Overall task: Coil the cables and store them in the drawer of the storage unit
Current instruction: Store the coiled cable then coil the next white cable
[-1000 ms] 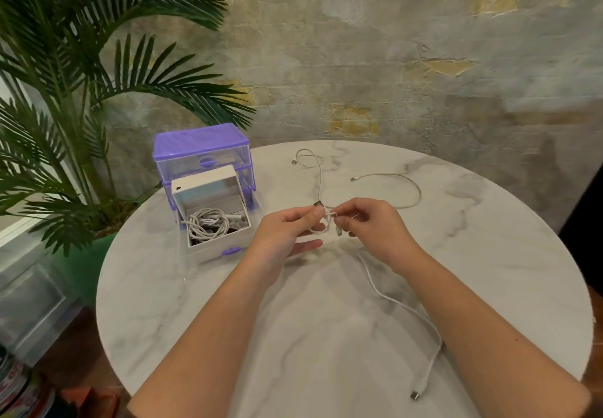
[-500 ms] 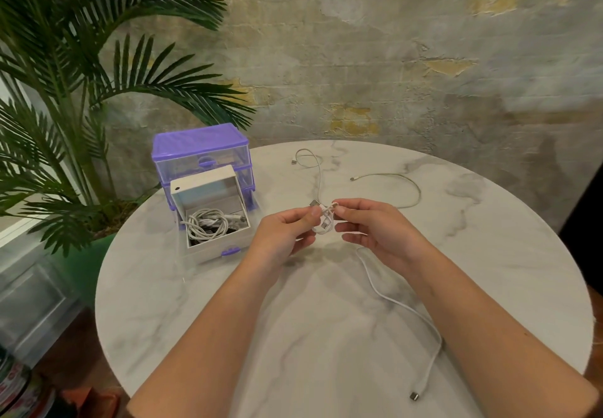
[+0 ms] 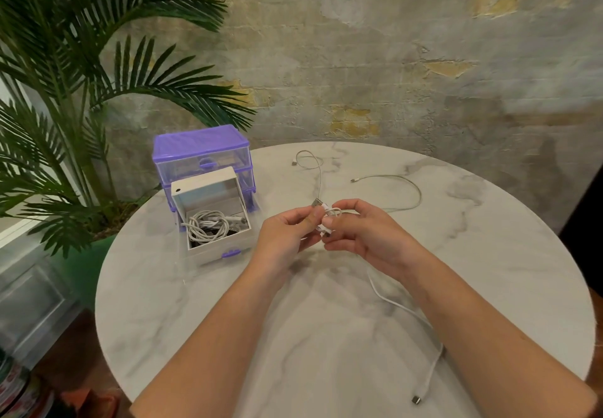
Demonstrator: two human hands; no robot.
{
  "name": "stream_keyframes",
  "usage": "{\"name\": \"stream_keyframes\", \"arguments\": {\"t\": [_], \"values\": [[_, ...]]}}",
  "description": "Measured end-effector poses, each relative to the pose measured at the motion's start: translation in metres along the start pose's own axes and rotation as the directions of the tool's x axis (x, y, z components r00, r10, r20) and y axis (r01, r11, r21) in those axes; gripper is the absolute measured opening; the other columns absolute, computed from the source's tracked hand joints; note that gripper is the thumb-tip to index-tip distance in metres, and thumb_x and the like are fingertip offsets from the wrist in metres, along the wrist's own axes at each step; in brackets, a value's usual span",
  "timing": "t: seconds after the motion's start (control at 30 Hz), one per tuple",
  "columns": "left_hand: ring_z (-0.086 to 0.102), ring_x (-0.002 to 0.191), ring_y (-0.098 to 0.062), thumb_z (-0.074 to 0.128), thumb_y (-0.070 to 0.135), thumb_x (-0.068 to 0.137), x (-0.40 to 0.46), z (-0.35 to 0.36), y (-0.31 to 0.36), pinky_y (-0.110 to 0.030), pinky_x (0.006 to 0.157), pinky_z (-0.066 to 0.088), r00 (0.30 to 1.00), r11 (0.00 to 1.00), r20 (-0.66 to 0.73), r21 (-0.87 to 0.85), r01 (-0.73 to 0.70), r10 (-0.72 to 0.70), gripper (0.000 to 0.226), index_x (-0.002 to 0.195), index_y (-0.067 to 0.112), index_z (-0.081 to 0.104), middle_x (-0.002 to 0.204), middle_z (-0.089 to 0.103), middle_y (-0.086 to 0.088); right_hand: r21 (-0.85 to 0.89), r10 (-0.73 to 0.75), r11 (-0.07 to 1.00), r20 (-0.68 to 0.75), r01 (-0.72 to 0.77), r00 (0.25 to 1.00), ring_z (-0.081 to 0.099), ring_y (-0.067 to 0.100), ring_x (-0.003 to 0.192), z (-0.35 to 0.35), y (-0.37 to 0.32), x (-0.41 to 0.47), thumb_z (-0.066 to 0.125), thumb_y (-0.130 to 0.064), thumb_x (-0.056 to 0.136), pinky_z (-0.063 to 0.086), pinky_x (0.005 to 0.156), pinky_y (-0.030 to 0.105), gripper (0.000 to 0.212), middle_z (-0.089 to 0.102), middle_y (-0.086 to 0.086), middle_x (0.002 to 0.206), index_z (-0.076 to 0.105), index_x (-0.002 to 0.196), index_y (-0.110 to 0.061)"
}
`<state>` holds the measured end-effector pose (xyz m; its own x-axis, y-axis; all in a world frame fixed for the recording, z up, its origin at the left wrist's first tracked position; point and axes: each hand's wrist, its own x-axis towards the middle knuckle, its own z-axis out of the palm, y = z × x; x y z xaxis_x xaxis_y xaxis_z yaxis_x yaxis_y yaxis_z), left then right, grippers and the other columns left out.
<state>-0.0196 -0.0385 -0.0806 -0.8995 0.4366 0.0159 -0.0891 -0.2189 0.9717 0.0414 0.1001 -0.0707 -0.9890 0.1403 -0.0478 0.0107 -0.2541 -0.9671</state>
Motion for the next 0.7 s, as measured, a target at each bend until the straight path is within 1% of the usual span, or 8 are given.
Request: {"name": "stream_keyframes", "arguments": {"t": [0.1,0.2,0.27,0.33,0.4,0.5,0.6,0.7], "values": [[0.065,0.068,-0.011,0.068,0.017,0.088,0.0,0.0,0.0,-0.016,0.065,0.054,0.999,1.0,-0.027,-0.005,-0.026,0.025,0.015,0.098,0.007,0.074,0.084,0.072,-0.006,0.034,-0.003,0.999,0.023,0.002,1.0,0.065,0.028,0.071,0.003,-0.002,-0.001,0.068,0.009,0.08,0.058,0.068,0.035,0.04,0.064,0.019,0.088,0.052,0.115,-0.001],[0.062,0.07,-0.01,0.068,0.019,0.087,0.004,-0.004,-0.001,-0.018,0.069,0.055,0.994,0.998,-0.086,0.016,-0.059,0.06,0.016,0.099,0.009,0.073,0.085,0.068,-0.006,-0.003,0.028,1.0,0.039,-0.027,0.999,0.065,0.025,0.066,0.002,-0.002,-0.001,0.07,0.009,0.079,0.058,0.068,0.034,0.043,0.066,0.011,0.077,0.054,0.118,0.002],[0.061,0.069,-0.009,0.068,0.018,0.088,0.006,-0.006,0.0,-0.019,0.069,0.056,0.991,0.996,-0.1,0.043,-0.083,0.087,0.015,0.098,0.008,0.073,0.083,0.067,-0.005,-0.065,0.053,0.997,0.034,-0.051,0.998,0.066,0.023,0.067,0.0,-0.004,-0.002,0.071,0.007,0.078,0.058,0.067,0.032,0.042,0.065,0.009,0.075,0.057,0.117,0.002],[0.061,0.069,-0.008,0.067,0.019,0.089,0.005,-0.006,0.002,-0.02,0.067,0.057,0.992,0.992,-0.078,0.092,-0.088,0.096,0.018,0.101,0.006,0.072,0.083,0.066,-0.004,-0.172,0.061,0.983,-0.004,-0.061,0.998,0.067,0.022,0.068,-0.002,-0.004,-0.003,0.075,0.002,0.078,0.059,0.068,0.031,0.035,0.066,0.01,0.076,0.062,0.11,0.001],[0.059,0.069,-0.005,0.065,0.024,0.091,0.005,-0.006,0.003,-0.021,0.069,0.056,0.998,0.988,-0.036,0.142,-0.052,0.058,0.022,0.105,0.007,0.069,0.081,0.068,0.001,-0.239,0.051,0.969,-0.053,-0.062,0.997,0.068,0.022,0.069,-0.004,-0.003,-0.002,0.077,-0.002,0.077,0.059,0.07,0.031,0.029,0.067,0.011,0.077,0.066,0.104,0.0],[0.055,0.073,-0.004,0.061,0.033,0.093,0.005,-0.006,0.003,-0.022,0.071,0.047,1.0,0.976,-0.016,0.218,0.026,-0.023,0.02,0.103,0.017,0.066,0.085,0.07,0.008,-0.241,0.026,0.969,-0.102,-0.05,0.994,0.065,0.017,0.065,-0.007,-0.001,0.001,0.078,-0.009,0.078,0.056,0.066,0.027,0.03,0.067,0.008,0.08,0.069,0.105,-0.001],[0.049,0.071,-0.007,0.059,0.031,0.091,0.007,-0.006,0.002,-0.024,0.067,0.038,0.997,0.967,-0.046,0.245,0.071,-0.061,0.015,0.096,0.018,0.065,0.083,0.061,0.007,-0.261,0.005,0.965,-0.111,-0.034,0.994,0.055,0.011,0.06,-0.007,-0.002,0.002,0.079,-0.018,0.077,0.049,0.063,0.024,0.031,0.065,0.003,0.082,0.073,0.105,-0.004],[0.042,0.065,-0.007,0.056,0.025,0.089,0.008,-0.005,0.001,-0.022,0.057,0.032,0.994,0.975,-0.018,0.195,0.106,-0.105,0.01,0.092,0.02,0.064,0.078,0.051,0.006,-0.31,-0.004,0.951,-0.084,-0.022,0.996,0.051,0.01,0.06,-0.006,0.0,0.003,0.078,-0.024,0.079,0.045,0.062,0.022,0.025,0.065,0.001,0.082,0.076,0.099,-0.009]]}}
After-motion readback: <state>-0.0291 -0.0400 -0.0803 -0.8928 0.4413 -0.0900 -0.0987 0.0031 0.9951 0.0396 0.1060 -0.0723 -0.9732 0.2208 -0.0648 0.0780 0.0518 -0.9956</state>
